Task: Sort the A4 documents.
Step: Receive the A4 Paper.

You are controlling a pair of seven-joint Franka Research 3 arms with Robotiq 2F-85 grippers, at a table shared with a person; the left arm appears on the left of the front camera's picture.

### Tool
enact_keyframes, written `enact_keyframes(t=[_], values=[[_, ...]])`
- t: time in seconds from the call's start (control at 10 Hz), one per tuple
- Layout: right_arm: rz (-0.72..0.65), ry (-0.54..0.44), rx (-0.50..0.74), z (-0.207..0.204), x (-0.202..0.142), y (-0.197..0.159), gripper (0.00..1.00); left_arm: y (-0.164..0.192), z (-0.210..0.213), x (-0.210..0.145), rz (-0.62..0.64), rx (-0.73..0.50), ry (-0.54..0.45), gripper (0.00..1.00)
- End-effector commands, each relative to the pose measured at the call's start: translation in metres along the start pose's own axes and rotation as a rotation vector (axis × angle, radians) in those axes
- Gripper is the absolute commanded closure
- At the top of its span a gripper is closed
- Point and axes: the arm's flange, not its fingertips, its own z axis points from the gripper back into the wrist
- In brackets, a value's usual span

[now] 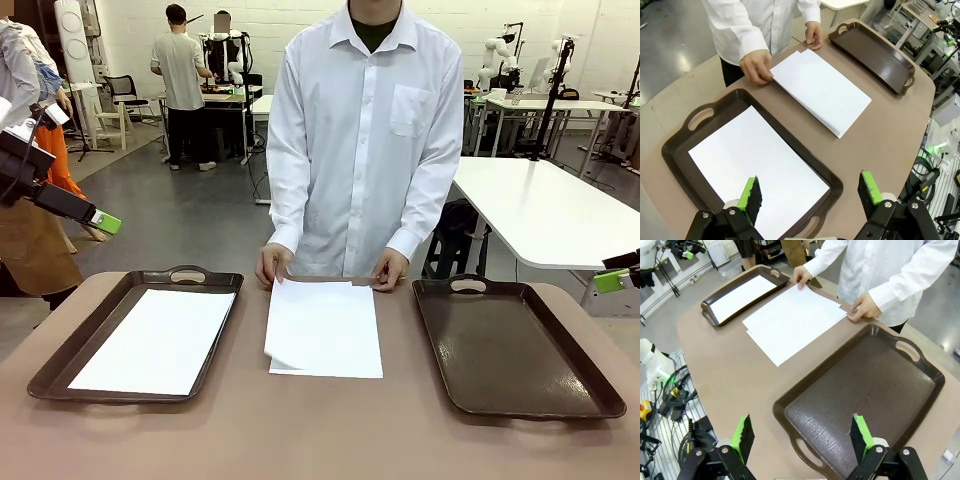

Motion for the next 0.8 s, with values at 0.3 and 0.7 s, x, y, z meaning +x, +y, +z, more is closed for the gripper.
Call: enact_keyframes(t=[0.3,0.7], values=[[0.010,-0.023,0.016,-0.0012,0.0002,-0.0029,0.00,-0.0008,0.0002,-0.0002,-0.006,0.001,0.004,0.00],[0.010,-0.023,0.016,-0.0012,0.0002,-0.0029,0.00,-0.0008,0.0002,-0.0002,-0.006,0.001,0.004,0.00]])
